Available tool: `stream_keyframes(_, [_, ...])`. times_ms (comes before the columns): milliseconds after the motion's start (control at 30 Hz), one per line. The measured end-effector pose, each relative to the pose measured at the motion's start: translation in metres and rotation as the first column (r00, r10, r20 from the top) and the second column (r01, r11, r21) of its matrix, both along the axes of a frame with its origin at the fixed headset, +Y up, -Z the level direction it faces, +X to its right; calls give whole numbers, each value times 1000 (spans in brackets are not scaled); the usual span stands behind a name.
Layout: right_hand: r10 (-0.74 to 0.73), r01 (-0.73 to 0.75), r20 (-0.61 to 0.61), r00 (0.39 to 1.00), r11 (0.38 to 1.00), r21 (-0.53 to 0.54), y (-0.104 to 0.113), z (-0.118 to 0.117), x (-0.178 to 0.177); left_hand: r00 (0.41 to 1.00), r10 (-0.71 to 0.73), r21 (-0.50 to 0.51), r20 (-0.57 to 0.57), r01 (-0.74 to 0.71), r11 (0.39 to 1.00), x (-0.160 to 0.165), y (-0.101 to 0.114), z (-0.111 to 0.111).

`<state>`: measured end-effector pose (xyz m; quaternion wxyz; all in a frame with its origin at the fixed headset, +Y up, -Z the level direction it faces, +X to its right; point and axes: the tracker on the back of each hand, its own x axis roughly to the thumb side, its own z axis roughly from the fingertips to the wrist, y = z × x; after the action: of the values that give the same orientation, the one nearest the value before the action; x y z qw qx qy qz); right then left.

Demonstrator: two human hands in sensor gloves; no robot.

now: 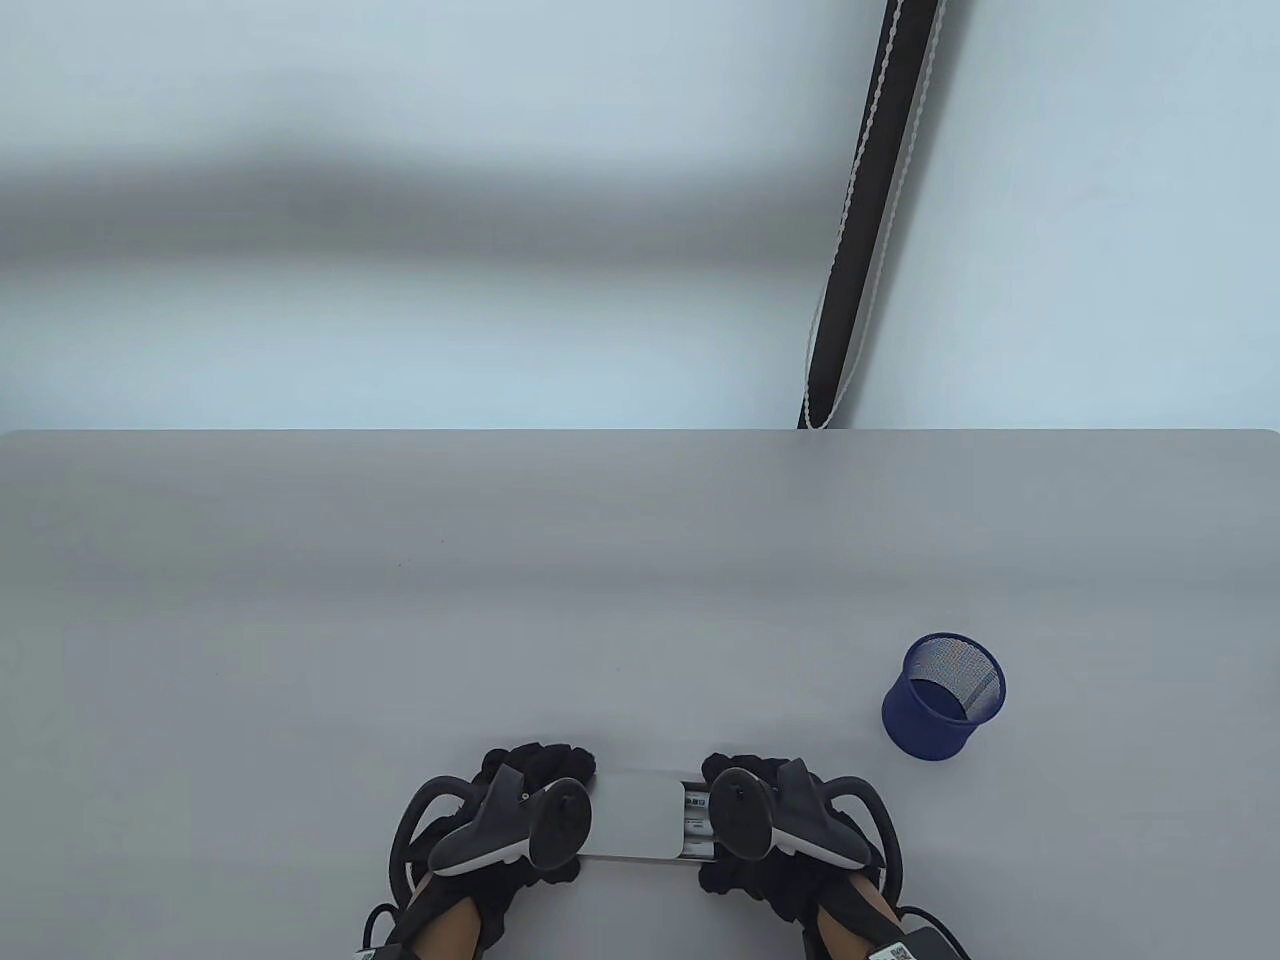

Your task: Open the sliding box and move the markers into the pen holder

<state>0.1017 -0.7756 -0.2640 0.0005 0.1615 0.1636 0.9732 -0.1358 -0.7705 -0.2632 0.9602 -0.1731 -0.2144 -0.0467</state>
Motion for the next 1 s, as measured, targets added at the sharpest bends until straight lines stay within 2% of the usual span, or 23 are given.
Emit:
stream_keyframes(433, [75, -74, 15, 997, 996, -43, 4, 0, 4, 1000, -4, 3, 1, 4, 1000, -2, 0, 1])
stream_keyframes(700, [94, -91, 19, 995, 986, -142, 6, 0, 5, 1000, -5, 10, 15, 5, 1000, -2, 0, 2])
stream_keyframes(833, [20, -16, 24, 1000, 989, -149, 11, -3, 10, 1000, 1, 7, 18, -1, 1000, -3, 1, 2])
stream_keyframes(1000, [-131, 135, 79, 988, 990, -44, 15, -5, 16, 1000, 6, 4, 20, -6, 1000, -3, 0, 2])
